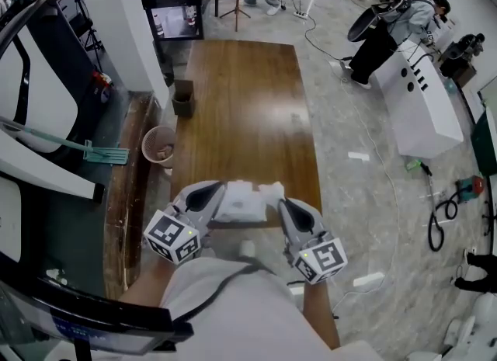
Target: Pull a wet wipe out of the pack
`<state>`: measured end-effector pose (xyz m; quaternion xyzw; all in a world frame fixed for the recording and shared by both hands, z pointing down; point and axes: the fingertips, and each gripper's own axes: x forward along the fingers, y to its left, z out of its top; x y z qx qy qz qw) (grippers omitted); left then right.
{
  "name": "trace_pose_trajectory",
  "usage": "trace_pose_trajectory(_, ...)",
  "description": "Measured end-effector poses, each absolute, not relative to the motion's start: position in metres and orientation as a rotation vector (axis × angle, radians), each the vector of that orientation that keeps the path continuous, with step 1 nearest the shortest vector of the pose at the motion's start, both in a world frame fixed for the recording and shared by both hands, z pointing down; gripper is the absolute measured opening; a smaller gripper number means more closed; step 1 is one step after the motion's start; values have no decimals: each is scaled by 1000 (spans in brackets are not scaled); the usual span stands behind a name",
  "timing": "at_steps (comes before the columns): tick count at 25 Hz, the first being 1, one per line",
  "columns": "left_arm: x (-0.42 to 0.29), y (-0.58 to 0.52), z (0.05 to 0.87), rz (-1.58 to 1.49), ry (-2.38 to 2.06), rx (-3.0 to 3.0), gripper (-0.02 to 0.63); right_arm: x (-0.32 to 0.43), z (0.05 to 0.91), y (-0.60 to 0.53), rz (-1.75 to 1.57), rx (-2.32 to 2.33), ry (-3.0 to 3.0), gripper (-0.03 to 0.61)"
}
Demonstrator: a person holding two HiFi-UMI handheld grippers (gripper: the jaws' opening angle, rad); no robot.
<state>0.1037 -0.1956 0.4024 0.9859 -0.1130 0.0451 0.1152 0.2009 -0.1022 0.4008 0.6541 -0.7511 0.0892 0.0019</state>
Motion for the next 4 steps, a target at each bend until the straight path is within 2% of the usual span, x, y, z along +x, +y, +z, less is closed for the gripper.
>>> trace_pose_trajectory(4,106,-197,405,129,-330,2883,5,199,405,-105,284,2045,-2356,17)
